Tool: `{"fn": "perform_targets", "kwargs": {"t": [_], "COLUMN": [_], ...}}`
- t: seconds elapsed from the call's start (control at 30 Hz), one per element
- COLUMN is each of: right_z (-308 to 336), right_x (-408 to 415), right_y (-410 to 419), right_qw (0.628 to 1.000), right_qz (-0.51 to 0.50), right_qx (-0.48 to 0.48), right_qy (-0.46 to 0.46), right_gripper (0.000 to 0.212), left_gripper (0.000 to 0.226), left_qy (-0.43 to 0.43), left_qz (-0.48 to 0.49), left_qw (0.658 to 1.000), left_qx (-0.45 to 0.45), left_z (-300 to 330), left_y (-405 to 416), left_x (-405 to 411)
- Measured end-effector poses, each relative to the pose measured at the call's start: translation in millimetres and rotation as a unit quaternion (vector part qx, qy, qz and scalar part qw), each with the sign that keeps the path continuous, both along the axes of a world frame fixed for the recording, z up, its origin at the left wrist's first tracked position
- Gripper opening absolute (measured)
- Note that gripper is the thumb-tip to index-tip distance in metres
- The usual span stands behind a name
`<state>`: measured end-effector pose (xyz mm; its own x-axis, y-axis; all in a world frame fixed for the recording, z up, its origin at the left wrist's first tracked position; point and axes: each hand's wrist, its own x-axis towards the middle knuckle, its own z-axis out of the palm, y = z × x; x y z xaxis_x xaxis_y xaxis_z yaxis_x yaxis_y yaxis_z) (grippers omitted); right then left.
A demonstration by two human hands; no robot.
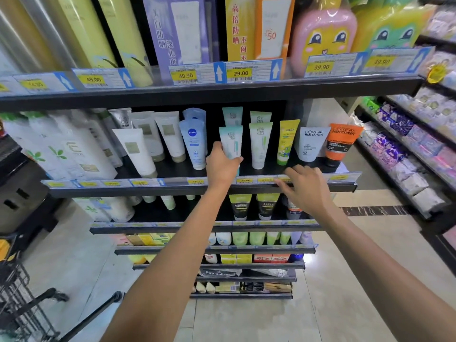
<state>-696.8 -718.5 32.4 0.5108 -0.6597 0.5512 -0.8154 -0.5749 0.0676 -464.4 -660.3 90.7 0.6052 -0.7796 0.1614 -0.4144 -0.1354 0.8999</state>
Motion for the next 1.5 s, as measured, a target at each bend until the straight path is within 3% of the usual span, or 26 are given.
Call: {"fn": "perform_targets", "kwargs": {"t": [0.63, 1.5], "right_z": [-4, -6], "right_x": [-1, 1], "right_y": [0, -3], "right_qw": [1.0, 1.0], "right_qz": [-0.003, -0.008], "right_qx": [-0.014, -0.02], "right_qy": [-0.002, -0.011], "right_gripper": [0.053, 0.054], "left_gripper": [0.051, 0.055], "left_qy": [-0.027, -0.038], "left_qz": [-0.017, -0.003], "left_qw": [0.999, 0.998], "left_qx": [0.015, 0.049], "left_z": [0, 5], "left_y": [4, -52], "left_x": [4, 17]}}
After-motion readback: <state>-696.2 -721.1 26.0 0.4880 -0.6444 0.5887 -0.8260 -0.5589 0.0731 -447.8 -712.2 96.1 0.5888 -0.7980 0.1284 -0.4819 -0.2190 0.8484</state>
